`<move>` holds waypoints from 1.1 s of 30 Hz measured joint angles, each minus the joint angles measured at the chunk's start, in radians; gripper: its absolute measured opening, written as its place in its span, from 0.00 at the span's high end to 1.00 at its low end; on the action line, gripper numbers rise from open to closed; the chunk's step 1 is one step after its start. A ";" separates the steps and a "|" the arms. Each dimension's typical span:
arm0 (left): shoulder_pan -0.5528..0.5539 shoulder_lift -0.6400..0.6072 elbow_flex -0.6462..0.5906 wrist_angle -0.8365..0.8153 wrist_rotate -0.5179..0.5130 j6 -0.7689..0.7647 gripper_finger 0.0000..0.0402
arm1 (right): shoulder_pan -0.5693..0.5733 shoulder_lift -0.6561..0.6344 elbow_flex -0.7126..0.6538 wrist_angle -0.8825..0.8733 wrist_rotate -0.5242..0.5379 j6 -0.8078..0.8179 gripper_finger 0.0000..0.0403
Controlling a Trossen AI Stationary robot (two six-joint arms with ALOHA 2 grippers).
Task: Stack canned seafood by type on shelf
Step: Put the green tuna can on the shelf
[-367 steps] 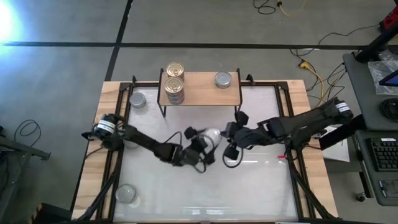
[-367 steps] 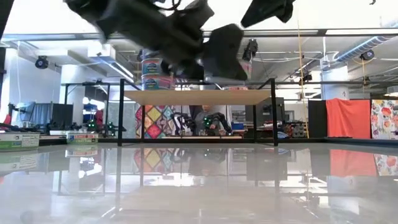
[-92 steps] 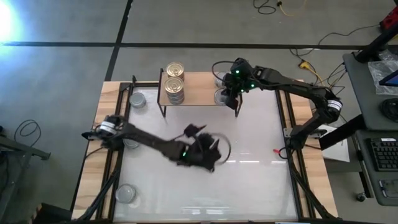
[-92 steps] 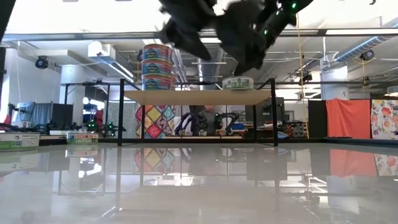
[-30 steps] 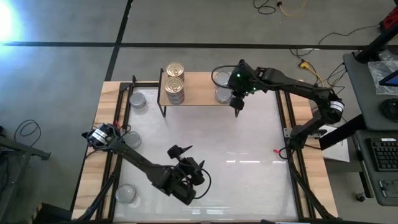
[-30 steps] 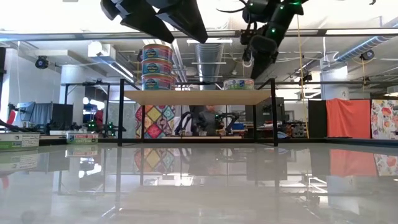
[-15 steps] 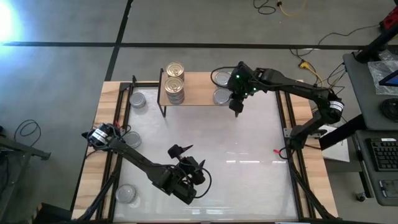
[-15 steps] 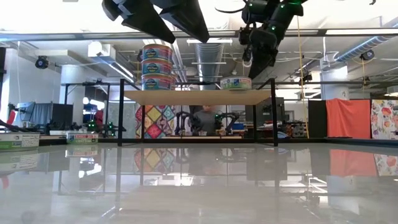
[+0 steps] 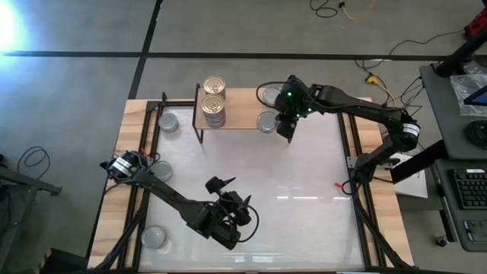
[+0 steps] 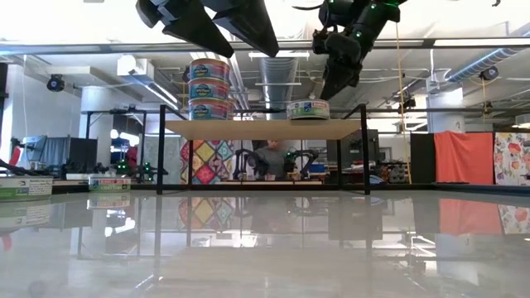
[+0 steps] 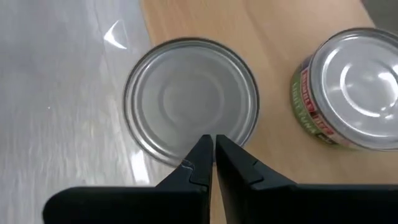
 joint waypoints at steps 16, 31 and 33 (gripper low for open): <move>0.001 -0.001 0.000 0.005 0.000 -0.009 0.06 | 0.049 0.108 0.002 0.284 -0.083 0.029 0.97; -0.001 -0.001 0.000 -0.011 0.006 -0.026 0.06 | 0.047 0.116 0.003 0.326 -0.112 0.018 0.97; -0.001 -0.001 0.000 -0.006 0.006 -0.027 0.06 | 0.046 0.117 0.002 0.326 -0.105 0.018 0.97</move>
